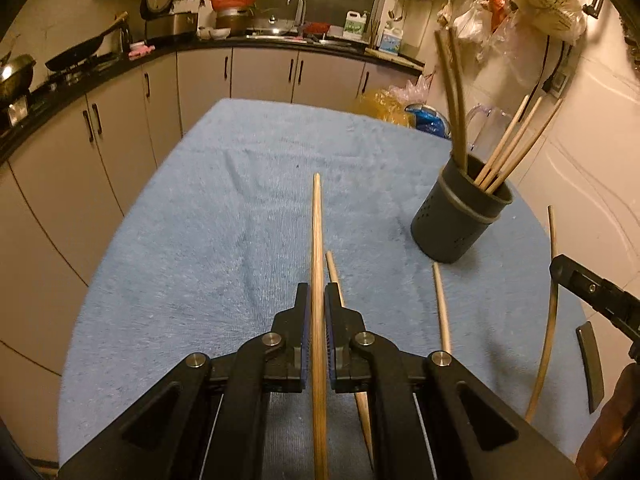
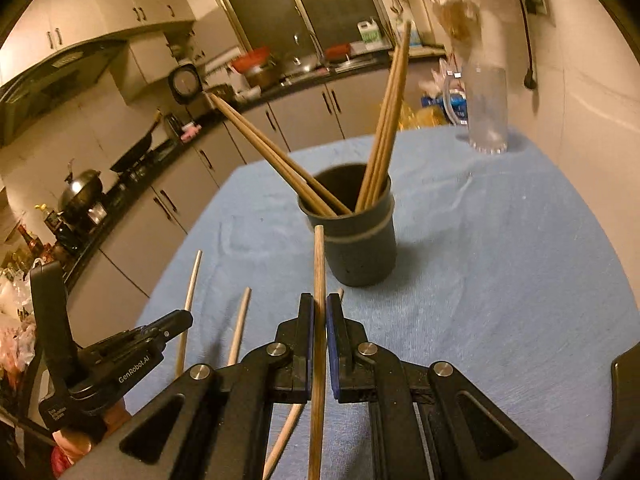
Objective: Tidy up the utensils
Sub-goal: 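Lift the chopsticks upright and carry both tools toward the holder cup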
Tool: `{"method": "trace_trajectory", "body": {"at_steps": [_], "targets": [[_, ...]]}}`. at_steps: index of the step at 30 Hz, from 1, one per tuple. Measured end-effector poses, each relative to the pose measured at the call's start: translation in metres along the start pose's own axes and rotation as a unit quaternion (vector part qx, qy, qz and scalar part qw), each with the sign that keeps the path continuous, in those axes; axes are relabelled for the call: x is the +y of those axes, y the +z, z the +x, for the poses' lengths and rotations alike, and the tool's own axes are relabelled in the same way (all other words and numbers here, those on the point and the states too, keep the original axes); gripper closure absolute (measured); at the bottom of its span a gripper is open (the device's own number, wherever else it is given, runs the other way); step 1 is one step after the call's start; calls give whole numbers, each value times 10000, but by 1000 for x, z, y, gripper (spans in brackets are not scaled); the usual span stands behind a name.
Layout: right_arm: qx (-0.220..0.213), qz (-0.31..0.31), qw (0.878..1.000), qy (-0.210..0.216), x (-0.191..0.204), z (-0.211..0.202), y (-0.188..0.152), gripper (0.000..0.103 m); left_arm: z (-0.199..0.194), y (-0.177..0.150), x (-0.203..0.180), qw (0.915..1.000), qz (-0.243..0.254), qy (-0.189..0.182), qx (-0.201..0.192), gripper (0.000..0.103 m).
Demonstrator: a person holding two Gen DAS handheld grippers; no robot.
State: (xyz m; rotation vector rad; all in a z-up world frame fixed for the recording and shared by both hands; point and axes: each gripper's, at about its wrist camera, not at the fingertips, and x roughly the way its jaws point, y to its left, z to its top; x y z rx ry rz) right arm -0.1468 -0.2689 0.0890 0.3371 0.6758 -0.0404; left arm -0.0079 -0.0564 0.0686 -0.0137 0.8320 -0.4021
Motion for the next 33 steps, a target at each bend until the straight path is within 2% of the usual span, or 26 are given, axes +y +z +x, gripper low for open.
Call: {"method": "trace_trajectory", "body": {"at_steps": [16, 33], "targets": [[-363, 17, 9992, 159, -1, -31, 1, 96, -53, 8, -15, 9990, 90, -35, -427, 97], [-590, 146, 9979, 216, -7, -50, 1, 97, -83, 10, -24, 9976, 167, -101, -660, 97]]}}
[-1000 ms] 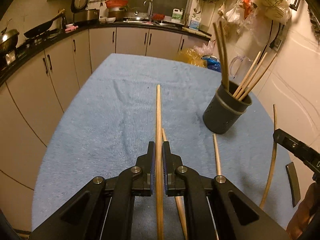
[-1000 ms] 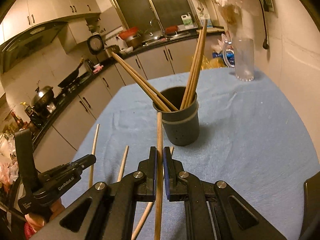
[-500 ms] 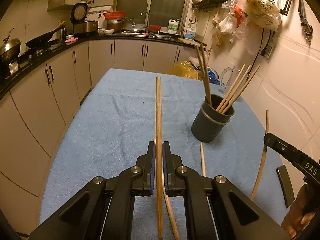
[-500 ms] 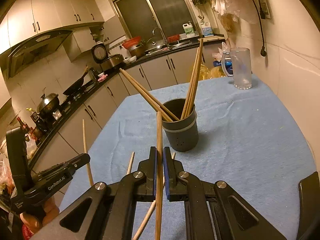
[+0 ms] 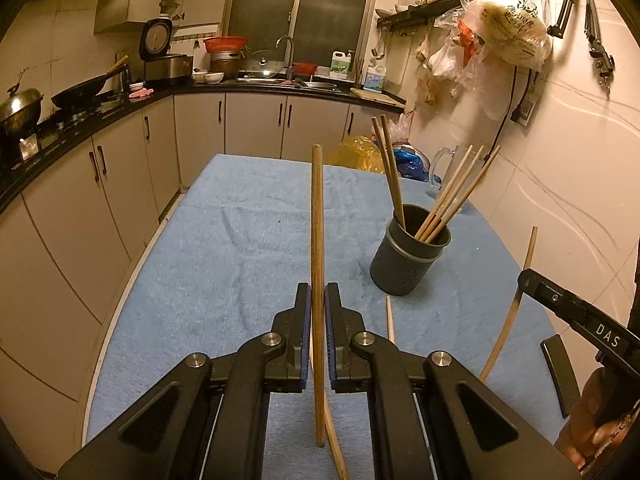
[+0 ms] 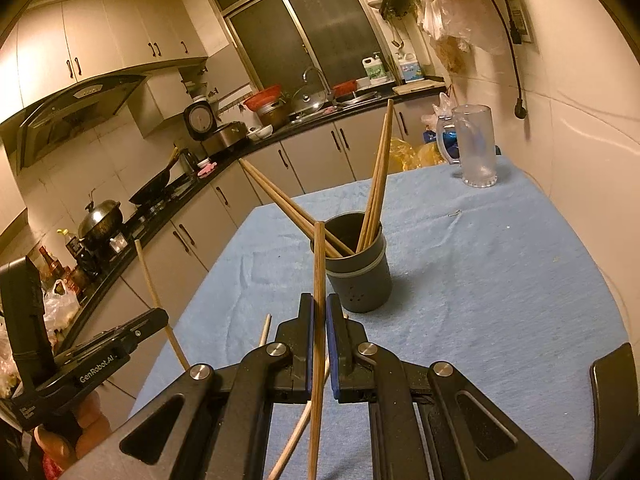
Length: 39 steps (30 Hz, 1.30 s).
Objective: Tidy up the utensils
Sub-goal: 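Lift the chopsticks upright and carry both tools toward the holder cup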
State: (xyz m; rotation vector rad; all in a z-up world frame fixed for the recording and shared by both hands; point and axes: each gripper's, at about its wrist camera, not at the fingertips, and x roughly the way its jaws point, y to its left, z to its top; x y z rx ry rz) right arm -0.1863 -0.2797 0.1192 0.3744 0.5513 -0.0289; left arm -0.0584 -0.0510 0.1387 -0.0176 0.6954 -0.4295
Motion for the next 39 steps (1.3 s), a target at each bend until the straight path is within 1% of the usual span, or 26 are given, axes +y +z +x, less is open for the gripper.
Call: {"method": "trace_trajectory", "body": {"at_steps": [13, 22, 39], "targets": [[-101, 91, 9999, 26, -9, -2, 10, 97, -5, 13, -9, 9999, 82, -57, -77, 97], [-128, 47, 9999, 29, -10, -1, 13, 97, -5, 23, -24, 9997, 197, -125, -115, 97], [-141, -403, 9988, -233, 6, -2, 16, 97, -7, 27, -35, 9993, 335, -140, -109, 97]]}}
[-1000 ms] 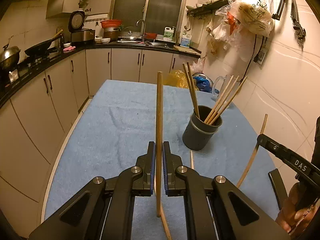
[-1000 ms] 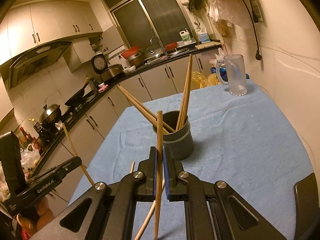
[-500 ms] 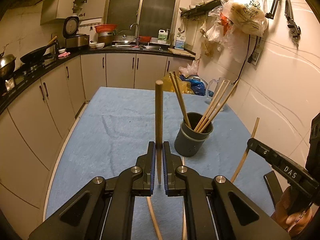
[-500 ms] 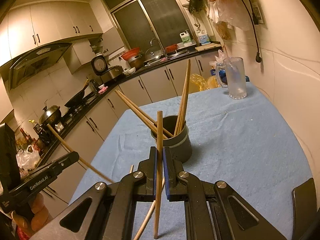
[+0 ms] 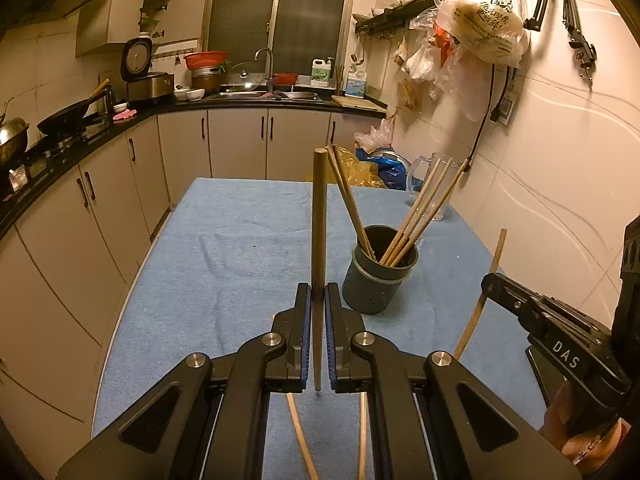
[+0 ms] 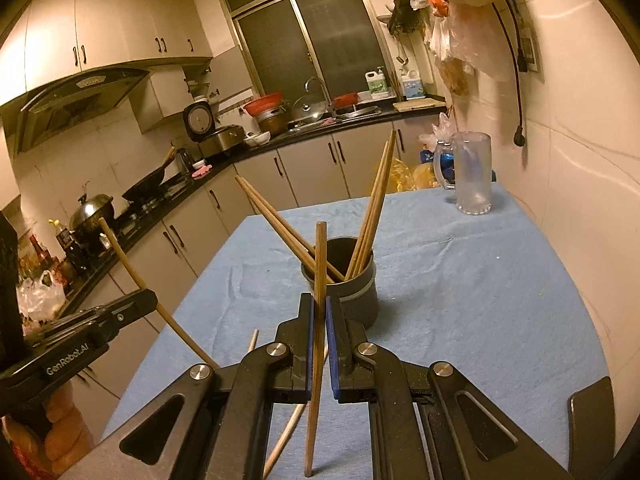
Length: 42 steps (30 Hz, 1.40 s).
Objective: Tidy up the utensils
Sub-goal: 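Lift the chopsticks upright and carry both tools toward the holder cup, then lower the held chopsticks into the grey holder cup with both tools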
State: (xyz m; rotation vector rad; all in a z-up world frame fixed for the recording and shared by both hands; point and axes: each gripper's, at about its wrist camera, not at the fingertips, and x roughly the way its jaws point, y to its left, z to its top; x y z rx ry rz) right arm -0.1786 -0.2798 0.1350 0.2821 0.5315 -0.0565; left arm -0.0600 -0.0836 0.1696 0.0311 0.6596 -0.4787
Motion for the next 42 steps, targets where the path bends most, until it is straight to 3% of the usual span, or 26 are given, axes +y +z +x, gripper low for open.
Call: {"method": "trace_trajectory", "body": {"at_steps": [10, 24, 33, 42], "targets": [[0, -318, 9992, -256, 13, 4, 0, 96, 0, 0, -2, 10000, 15, 6, -4, 97], [18, -385, 9990, -211, 15, 5, 2, 96, -1, -1, -2, 10000, -7, -21, 13, 97], [-165, -53, 9999, -6, -5, -5, 29, 96, -4, 11, -3, 9999, -10, -104, -32, 97], [-424, 259, 9986, 161, -23, -21, 69, 96, -9, 43, -15, 9994, 137, -206, -222, 97]]}}
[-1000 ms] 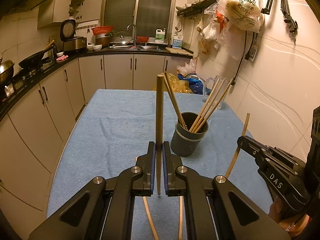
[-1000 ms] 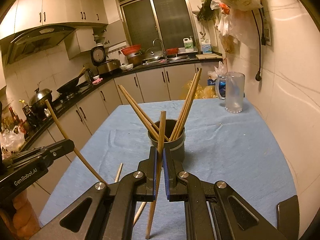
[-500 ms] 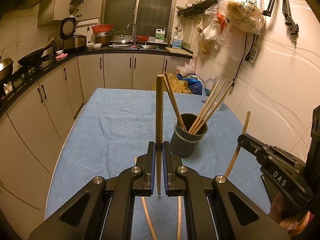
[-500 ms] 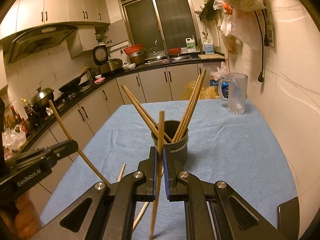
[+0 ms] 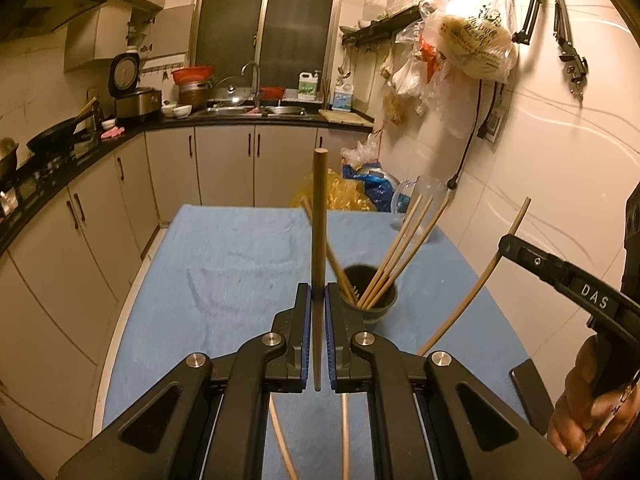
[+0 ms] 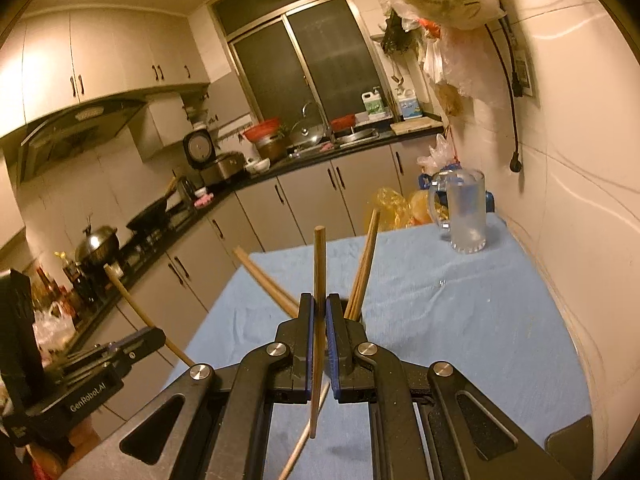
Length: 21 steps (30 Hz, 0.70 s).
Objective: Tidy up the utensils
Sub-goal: 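Lower the held chopsticks into the grey holder cup with both tools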
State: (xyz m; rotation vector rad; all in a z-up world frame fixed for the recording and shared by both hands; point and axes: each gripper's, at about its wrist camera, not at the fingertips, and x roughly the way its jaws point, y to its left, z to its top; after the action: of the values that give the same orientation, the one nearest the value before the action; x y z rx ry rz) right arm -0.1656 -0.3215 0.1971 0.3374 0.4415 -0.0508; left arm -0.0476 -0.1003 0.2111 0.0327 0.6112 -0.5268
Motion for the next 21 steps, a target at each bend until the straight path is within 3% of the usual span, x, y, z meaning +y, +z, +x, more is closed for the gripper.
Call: {"method": "trace_trajectory", "body": {"at_steps": [11, 21], "targets": [[-595, 159, 9981, -7, -5, -17, 53, 96, 6, 57, -16, 9994, 42, -152, -309, 97], [-655, 309, 9972, -186, -21, 7, 79, 96, 32, 90, -32, 9986, 13, -323, -422, 97]]}}
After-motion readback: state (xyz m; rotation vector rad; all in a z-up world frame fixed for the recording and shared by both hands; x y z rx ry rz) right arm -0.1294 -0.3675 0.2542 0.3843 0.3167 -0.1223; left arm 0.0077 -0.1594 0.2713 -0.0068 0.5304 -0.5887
